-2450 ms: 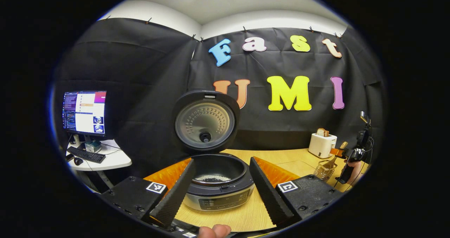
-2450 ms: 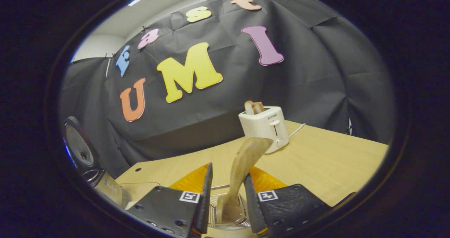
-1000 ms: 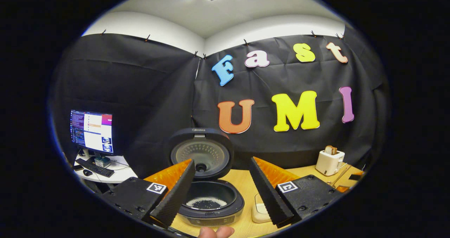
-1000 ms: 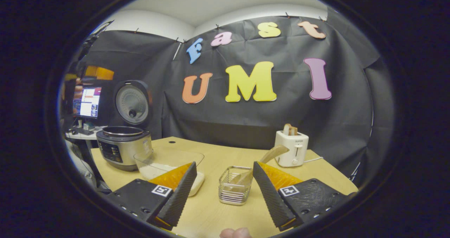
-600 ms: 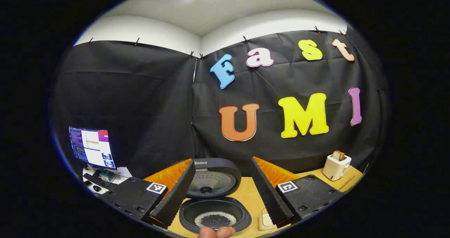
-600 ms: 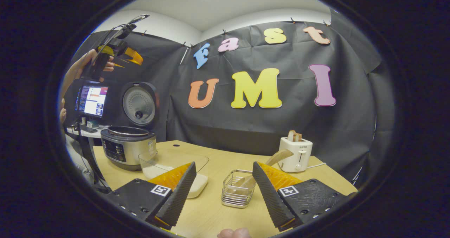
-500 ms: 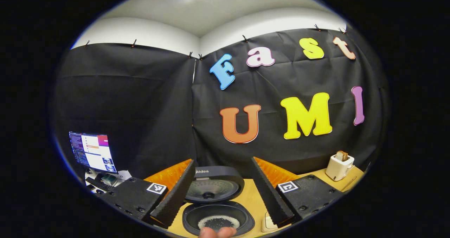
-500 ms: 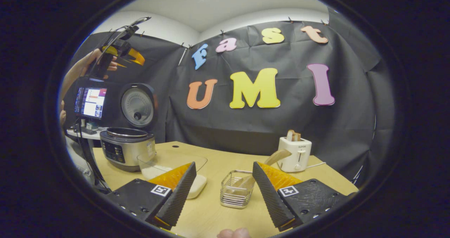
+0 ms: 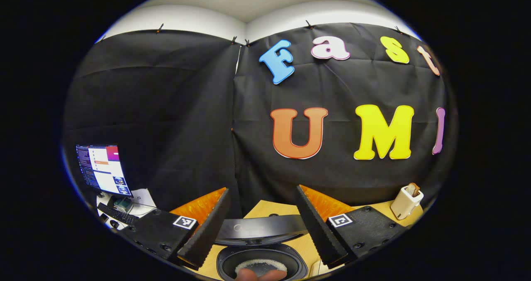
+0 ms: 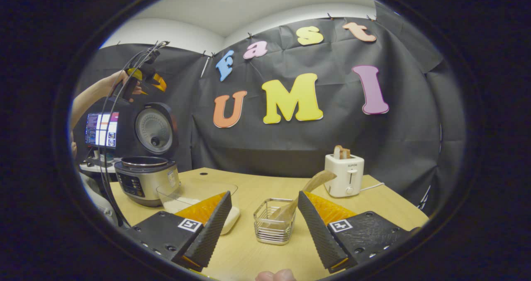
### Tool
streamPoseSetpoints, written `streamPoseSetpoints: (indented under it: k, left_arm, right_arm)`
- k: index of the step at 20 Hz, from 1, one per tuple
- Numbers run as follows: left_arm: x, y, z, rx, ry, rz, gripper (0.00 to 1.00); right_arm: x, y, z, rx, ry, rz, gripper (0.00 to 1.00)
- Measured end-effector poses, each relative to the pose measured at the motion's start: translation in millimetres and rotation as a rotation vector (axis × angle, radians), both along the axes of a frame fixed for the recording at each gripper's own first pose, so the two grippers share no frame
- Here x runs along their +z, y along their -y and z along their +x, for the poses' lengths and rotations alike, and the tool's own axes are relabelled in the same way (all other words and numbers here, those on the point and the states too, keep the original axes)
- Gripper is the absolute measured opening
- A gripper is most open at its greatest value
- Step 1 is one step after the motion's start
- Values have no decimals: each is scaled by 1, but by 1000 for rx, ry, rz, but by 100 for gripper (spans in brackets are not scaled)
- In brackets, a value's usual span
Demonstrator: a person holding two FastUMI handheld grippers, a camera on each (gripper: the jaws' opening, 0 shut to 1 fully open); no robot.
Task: Close the left gripper, press the button to open the rice cooker; take a wooden spoon from the chopstick holder with the right hand, scoop a spoonful of rice and pour it into the rice cooker, then put the wooden spoon back into the chopstick holder.
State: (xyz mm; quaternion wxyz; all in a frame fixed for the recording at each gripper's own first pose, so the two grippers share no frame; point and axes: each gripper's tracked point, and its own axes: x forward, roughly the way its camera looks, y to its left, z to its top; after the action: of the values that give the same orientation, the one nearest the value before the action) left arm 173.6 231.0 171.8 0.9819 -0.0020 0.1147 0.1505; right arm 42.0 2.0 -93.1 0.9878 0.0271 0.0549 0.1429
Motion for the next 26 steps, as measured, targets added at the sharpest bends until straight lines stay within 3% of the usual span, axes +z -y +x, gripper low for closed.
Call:
streamPoseSetpoints:
  k: [10,14,26]
  left_arm:
    - [-41,-7,4,13,-125,-39,100]
    - [-42,-2,-3,11,-118,7,100]
    - [-87,42,-89,17,-131,-23,100]
  right_arm:
    - [4,-6,-8,-6,6,-21,96]
    - [7,-9,-12,-1,10,-19,96]
    - [8,-22,-31,52,-3,18,95]
